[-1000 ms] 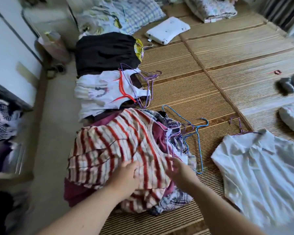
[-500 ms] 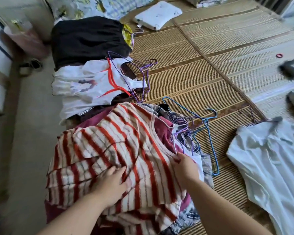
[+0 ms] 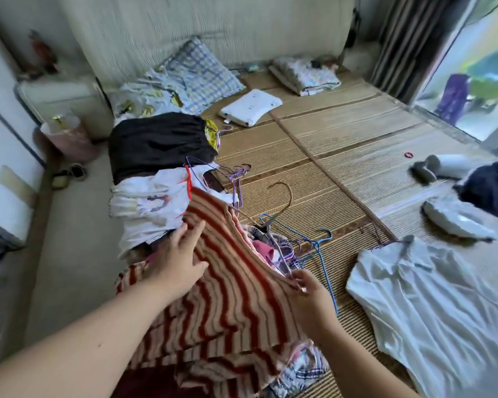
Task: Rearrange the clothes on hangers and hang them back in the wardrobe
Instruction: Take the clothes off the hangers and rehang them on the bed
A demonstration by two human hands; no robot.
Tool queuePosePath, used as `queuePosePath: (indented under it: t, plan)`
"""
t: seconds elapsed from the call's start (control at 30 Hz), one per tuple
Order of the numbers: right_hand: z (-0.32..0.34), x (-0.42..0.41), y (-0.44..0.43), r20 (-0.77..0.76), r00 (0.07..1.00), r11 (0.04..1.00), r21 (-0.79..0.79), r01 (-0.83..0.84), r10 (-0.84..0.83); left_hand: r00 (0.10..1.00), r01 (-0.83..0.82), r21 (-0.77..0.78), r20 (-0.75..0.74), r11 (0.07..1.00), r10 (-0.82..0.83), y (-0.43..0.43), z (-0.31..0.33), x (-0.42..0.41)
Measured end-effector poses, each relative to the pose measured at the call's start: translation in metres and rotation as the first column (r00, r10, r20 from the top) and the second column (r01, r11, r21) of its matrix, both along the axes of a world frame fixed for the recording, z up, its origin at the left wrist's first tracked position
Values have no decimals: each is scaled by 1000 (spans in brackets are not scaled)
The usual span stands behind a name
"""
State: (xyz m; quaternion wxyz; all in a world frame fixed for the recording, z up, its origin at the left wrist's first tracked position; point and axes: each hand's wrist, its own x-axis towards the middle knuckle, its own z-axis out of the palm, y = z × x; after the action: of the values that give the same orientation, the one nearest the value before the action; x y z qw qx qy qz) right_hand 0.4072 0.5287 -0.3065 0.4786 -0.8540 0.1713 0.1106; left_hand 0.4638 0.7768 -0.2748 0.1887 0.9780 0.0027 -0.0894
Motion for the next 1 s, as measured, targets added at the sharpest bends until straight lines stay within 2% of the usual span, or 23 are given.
queuePosePath:
  t: [0.2, 0.27, 0.37, 0.43, 0.57, 0.8, 0.9, 1.0]
  plan:
    - [75, -43, 6, 187, 955, 968, -137, -209, 232, 936, -50, 133, 351, 990, 0, 23, 89, -12]
    - [102, -52, 0, 244, 938, 963, -172, -209, 247, 932, -117, 175, 359, 978, 47, 26, 121, -31]
    - [145, -64, -23, 315, 921, 964, -205, -171, 230, 950, -85, 198, 313, 976, 19, 25, 159, -58]
    - [172, -77, -45, 364, 907, 963, -234, -130, 211, 961, -12, 130, 276, 991, -24, 20, 182, -82]
    - [216, -113, -100, 430, 892, 963, -270, -20, 139, 933, 134, -131, 351, 982, -81, -15, 206, -129]
    - [269, -226, -228, 468, 884, 890, -396, 224, -14, 913, 311, -358, 369, 880, -172, -154, 223, -213]
    - [287, -257, -278, 526, 844, 860, -381, 340, -101, 901, 355, -398, 385, 846, -197, -215, 221, -238]
    - [305, -268, -317, 514, 846, 780, -467, 416, -143, 891, 392, -437, 398, 810, -217, -267, 221, -248]
